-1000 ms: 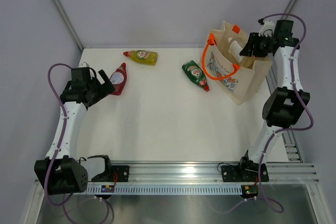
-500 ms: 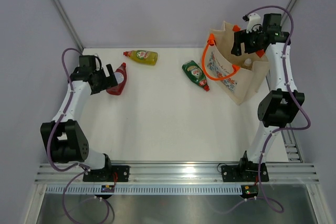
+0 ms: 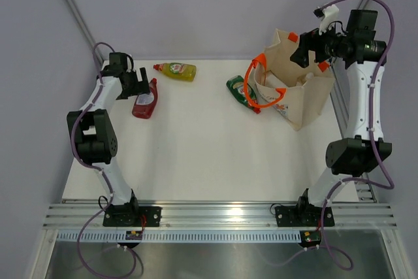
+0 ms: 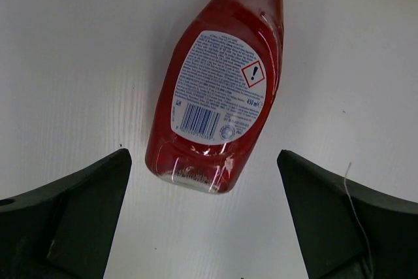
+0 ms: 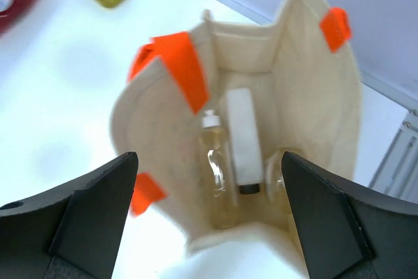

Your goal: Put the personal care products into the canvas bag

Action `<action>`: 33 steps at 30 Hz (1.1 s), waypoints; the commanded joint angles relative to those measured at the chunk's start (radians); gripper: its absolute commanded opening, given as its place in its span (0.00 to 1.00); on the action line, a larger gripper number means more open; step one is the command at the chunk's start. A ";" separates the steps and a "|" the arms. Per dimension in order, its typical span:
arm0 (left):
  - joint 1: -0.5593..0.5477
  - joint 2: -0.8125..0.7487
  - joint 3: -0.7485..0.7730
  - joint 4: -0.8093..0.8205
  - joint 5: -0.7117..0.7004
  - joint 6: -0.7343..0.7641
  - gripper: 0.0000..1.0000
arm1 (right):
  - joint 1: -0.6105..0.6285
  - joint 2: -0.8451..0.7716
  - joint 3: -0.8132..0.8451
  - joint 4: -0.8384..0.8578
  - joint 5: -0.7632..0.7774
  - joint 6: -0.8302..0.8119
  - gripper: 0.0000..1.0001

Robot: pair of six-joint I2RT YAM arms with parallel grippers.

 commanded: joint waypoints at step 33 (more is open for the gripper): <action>-0.110 0.245 0.081 -0.077 0.337 -0.213 0.00 | 0.350 -0.252 -0.624 0.203 -0.349 0.148 0.97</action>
